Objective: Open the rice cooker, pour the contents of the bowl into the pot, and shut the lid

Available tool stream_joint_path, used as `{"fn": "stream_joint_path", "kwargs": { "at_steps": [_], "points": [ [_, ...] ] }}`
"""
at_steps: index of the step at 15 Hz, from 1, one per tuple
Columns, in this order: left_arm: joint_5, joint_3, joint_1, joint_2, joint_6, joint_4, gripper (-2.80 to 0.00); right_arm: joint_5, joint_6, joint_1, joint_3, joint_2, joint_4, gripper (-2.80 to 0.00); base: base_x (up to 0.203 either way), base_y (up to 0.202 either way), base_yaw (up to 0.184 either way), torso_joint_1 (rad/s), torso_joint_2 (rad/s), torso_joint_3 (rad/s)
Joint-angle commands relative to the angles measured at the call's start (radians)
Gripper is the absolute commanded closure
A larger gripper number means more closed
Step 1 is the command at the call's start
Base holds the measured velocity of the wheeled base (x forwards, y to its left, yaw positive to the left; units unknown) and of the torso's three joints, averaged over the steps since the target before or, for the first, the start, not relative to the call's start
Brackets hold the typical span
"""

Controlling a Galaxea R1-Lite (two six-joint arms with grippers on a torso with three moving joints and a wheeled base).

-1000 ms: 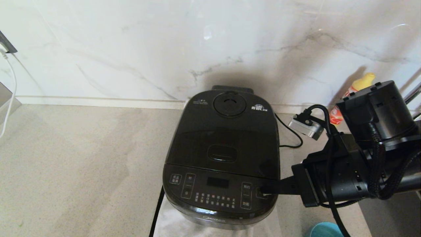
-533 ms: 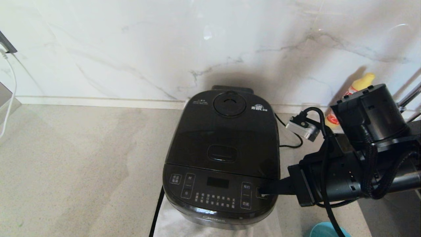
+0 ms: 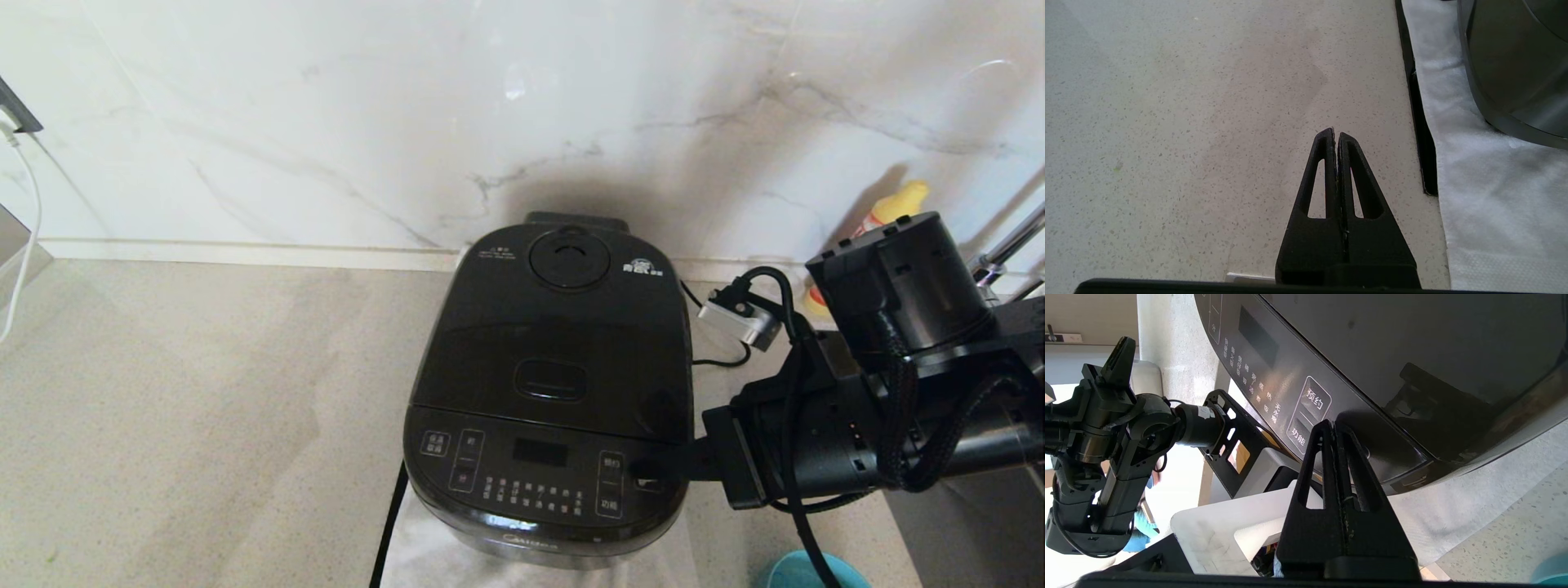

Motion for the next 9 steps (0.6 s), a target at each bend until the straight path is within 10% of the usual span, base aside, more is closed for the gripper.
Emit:
{"fn": "stream_joint_path", "kwargs": {
  "at_steps": [1,9],
  "points": [
    [0.0,0.0,0.0,0.001,0.0,0.0,0.0,0.0,0.003,0.0,0.002,0.01,0.004,0.0,0.0,0.0,0.0,0.0,0.0,0.0],
    [0.0,0.0,0.0,0.001,0.0,0.0,0.0,-0.001,0.003,0.001,0.003,0.032,-0.01,0.0,0.0,0.0,0.0,0.0,0.0,0.0]
  ]
}}
